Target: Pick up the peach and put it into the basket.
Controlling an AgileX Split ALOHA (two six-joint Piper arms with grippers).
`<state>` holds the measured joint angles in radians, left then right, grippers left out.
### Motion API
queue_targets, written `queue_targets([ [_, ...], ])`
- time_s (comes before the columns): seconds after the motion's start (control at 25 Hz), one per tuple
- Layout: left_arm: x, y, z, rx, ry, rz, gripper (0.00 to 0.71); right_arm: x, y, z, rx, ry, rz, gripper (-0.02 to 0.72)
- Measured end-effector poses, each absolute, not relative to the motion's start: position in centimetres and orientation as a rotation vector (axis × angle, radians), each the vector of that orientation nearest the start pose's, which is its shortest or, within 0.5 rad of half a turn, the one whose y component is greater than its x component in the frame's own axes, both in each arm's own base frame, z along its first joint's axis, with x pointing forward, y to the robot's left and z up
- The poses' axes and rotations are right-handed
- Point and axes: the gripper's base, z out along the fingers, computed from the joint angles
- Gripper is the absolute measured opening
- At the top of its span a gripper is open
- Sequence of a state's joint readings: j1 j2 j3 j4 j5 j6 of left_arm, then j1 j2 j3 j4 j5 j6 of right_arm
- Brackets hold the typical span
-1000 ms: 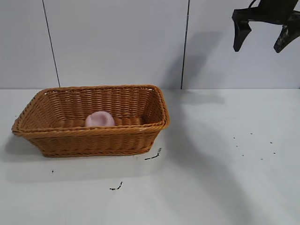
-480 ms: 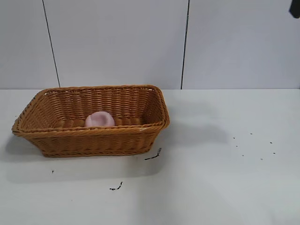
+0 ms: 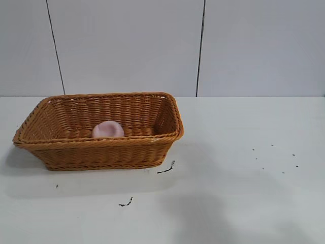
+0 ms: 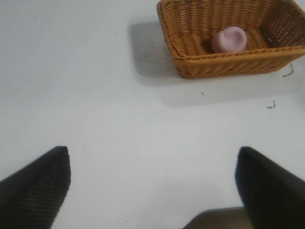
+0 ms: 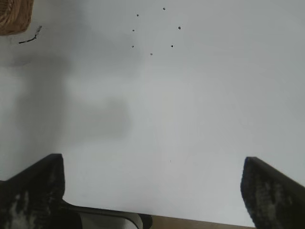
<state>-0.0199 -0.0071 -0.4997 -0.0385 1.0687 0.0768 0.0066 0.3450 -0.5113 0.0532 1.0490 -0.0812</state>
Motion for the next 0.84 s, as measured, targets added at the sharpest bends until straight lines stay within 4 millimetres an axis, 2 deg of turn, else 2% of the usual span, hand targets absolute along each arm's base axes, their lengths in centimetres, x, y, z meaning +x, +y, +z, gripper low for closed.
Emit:
queue_targets([
  [0.32, -0.6, -0.3, 27.7, 0.101, 2.042, -0.011, 0.692, 2.4, 0.2, 27.9, -0.050, 2.175, 0.015, 0.689],
  [0.56, -0.6, -0.3, 27.7, 0.101, 2.042, -0.011, 0.692, -0.2, 0.2, 28.1, -0.049, 2.010, 0.011, 0.689],
  [0.84, -0.6, -0.3, 27.7, 0.101, 2.042, -0.011, 0.692, -0.4, 0.2, 28.1, -0.049, 1.996, 0.011, 0.689],
])
